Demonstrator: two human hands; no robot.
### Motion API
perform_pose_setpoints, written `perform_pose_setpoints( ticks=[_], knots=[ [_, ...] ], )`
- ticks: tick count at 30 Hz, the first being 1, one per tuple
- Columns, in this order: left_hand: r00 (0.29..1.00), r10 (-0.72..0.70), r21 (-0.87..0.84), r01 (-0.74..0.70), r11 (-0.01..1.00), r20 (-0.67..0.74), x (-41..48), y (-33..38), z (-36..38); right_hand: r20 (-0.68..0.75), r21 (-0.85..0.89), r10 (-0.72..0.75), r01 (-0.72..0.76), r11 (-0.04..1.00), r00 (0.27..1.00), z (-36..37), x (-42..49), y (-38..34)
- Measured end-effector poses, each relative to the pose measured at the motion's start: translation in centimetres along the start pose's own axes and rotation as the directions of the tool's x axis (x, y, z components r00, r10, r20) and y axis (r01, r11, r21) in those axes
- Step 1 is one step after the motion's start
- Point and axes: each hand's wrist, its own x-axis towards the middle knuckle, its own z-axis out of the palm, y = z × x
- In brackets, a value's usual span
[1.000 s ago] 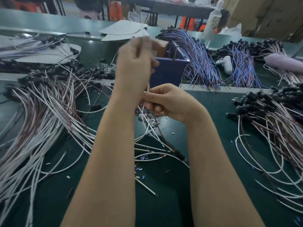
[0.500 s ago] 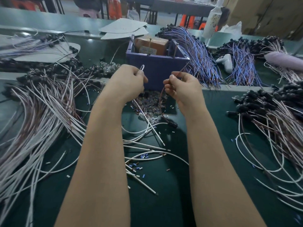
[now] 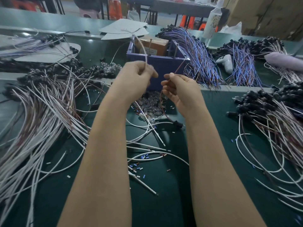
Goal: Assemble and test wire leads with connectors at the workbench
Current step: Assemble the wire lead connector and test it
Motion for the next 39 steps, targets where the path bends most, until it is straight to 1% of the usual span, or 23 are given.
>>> perform_pose_setpoints(
  ticks=[2,4,9,12,14,15,17,18,21,25,27,30,32,35,37,39],
  knots=[
    [0.990,-0.024,0.144,0.003,0.990,0.142,0.0,-0.1,0.3,0.042,0.038,0.010,-0.012,0.999,0.999,0.0,-0.1,0.0],
    [0.973,-0.042,0.264,-0.020,0.964,0.226,-0.1,-0.1,0.6,0.078,0.015,-0.001,0.000,1.000,0.997,-0.2,-0.1,0.0],
    [0.938,-0.133,0.435,-0.022,0.900,0.321,-0.2,-0.2,0.3,0.195,0.032,-0.074,0.069,0.997,0.978,-0.8,-0.2,0.1],
    [0.931,-0.169,0.511,-0.022,0.859,0.323,-0.2,-0.4,0.2,0.184,-0.007,-0.098,0.101,0.995,0.978,-0.7,-0.2,0.2],
    [0.944,-0.155,0.494,-0.009,0.869,0.290,-0.1,-0.5,0.3,0.160,-0.023,-0.096,0.101,0.995,0.982,-0.6,-0.2,0.3],
    [0.959,-0.127,0.433,0.005,0.901,0.253,0.0,-0.6,0.4,0.157,-0.026,-0.097,0.103,0.994,0.983,-0.7,-0.2,0.3],
    [0.987,-0.057,0.238,0.020,0.971,0.153,0.1,-0.6,0.6,0.170,-0.047,-0.111,0.121,0.992,0.979,-0.6,-0.1,0.4],
    [0.994,-0.022,0.180,0.003,0.984,0.103,0.2,-0.5,0.8,0.183,-0.061,-0.118,0.131,0.990,0.976,-0.6,-0.1,0.4],
    [0.999,0.036,0.244,-0.035,0.969,0.000,0.4,-0.6,1.7,0.202,-0.065,-0.125,0.141,0.988,0.971,-0.2,-0.2,0.5],
    [0.987,0.016,0.207,0.018,0.978,-0.161,0.6,-1.1,2.0,0.157,-0.029,-0.086,0.091,0.995,0.984,-0.1,0.1,0.5],
    [0.970,-0.002,0.181,0.048,0.982,-0.244,0.8,-1.4,1.8,0.112,-0.024,-0.069,0.072,0.997,0.991,-0.2,0.3,0.5],
    [0.943,0.007,0.178,0.056,0.982,-0.334,0.7,-1.7,1.8,-0.005,-0.014,-0.069,0.069,0.998,0.998,-0.3,0.5,0.7],
    [0.930,0.013,0.178,0.056,0.982,-0.367,0.7,-1.7,1.9,-0.068,0.015,-0.068,0.070,0.997,0.995,-0.4,0.5,0.8],
    [0.926,0.000,0.167,0.068,0.984,-0.377,0.5,-1.6,2.2,-0.131,0.048,-0.089,0.096,0.994,0.987,-0.2,0.6,1.0],
    [0.931,-0.020,0.151,0.081,0.985,-0.365,0.4,-1.5,2.3,-0.154,0.035,-0.114,0.121,0.992,0.982,0.0,0.6,1.1],
    [0.938,-0.029,0.147,0.085,0.986,-0.346,0.5,-1.5,2.4,-0.160,-0.024,-0.147,0.145,0.989,0.976,0.2,0.6,1.2]
  ],
)
